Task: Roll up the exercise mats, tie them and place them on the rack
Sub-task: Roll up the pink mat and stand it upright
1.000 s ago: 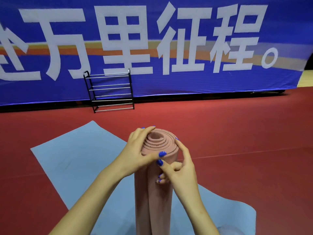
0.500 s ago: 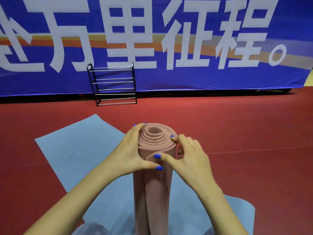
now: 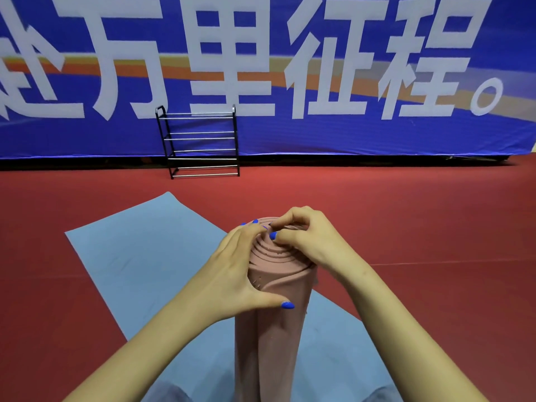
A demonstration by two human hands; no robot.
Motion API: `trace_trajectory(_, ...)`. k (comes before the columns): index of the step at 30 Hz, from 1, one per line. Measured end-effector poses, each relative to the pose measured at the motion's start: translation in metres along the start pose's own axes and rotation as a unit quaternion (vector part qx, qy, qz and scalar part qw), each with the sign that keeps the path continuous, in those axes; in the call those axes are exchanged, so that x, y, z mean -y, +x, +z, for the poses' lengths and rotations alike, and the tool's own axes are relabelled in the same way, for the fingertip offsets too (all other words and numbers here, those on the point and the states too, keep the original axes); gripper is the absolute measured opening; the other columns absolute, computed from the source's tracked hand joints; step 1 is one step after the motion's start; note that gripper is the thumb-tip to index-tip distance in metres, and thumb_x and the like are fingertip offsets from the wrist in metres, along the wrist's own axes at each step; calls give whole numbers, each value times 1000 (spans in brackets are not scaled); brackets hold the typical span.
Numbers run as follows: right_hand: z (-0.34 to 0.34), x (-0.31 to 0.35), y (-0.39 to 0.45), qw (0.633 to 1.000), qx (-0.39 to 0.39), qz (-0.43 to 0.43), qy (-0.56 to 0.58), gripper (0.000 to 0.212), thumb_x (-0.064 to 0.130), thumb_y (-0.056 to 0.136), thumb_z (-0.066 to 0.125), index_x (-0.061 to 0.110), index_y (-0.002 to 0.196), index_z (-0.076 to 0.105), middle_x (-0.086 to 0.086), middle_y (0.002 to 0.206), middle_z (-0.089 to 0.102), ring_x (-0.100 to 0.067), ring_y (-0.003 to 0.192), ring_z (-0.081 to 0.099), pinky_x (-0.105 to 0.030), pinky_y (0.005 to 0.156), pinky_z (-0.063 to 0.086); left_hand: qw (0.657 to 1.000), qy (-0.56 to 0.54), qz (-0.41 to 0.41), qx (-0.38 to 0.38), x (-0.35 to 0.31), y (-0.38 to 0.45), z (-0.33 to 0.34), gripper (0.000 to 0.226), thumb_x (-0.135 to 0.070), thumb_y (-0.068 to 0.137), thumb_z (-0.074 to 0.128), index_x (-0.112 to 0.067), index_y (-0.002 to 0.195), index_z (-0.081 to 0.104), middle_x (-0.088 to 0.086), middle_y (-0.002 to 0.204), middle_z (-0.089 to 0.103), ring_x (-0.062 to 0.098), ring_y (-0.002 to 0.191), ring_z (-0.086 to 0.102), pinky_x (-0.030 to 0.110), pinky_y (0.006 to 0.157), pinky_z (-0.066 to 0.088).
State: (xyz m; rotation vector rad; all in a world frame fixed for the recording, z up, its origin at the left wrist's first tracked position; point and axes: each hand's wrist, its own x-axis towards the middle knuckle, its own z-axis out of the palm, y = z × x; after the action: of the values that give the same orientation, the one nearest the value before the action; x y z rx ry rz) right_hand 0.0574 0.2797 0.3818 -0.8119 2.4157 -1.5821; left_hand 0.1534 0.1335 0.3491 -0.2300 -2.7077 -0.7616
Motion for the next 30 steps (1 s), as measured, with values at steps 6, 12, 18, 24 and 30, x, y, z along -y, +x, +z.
trace_trajectory(6, -3, -3, -7, 999, 43, -33, -6, 25, 20, 80, 73, 41, 69, 69, 6, 100, 55, -13, 107, 53, -24, 89, 43, 999, 25, 15, -25, 6, -4, 0, 113, -83, 45, 66, -29, 139, 35, -37, 135, 18, -15, 133, 12, -1, 104, 7)
trace_trajectory(12, -29, 30, 25, 994, -57, -89, -40, 29, 26, 92, 61, 13, 118, 63, -3, 120, 60, -11, 111, 53, -27, 97, 39, 997, -65, -20, -35, 10, -5, 4, 109, -71, 41, 76, -70, 119, 0, -44, 136, 6, -22, 129, 15, -5, 97, 18)
trace_trajectory(18, -58, 139, 74, 920, -95, -188, -332, 58, 57, 97, 27, 35, 150, 18, 3, 160, 2, -20, 147, -7, -51, 117, -2, 960, -249, -105, -70, 16, -8, 33, 125, -56, 36, 86, -63, 130, 3, -45, 134, 26, -17, 129, 29, 9, 105, 29)
trace_trajectory(24, 28, 28, 46, 861, 149, -137, -466, 71, 67, 92, 15, 36, 149, -14, 0, 157, -22, -20, 143, -26, -59, 109, -19, 919, -353, -127, -123, 14, -6, 60, 115, -49, 35, 87, -46, 130, 24, -22, 139, 36, -8, 127, 40, 13, 98, 40)
trace_trajectory(30, -16, 97, 73, 841, 22, -229, -490, 63, 59, 97, 13, 35, 150, -8, -2, 159, -15, -21, 145, -18, -60, 111, -12, 927, -356, -95, -74, 6, -4, 61, 115, -47, 42, 89, -45, 137, 24, -25, 140, 38, -5, 132, 36, 20, 105, 34)
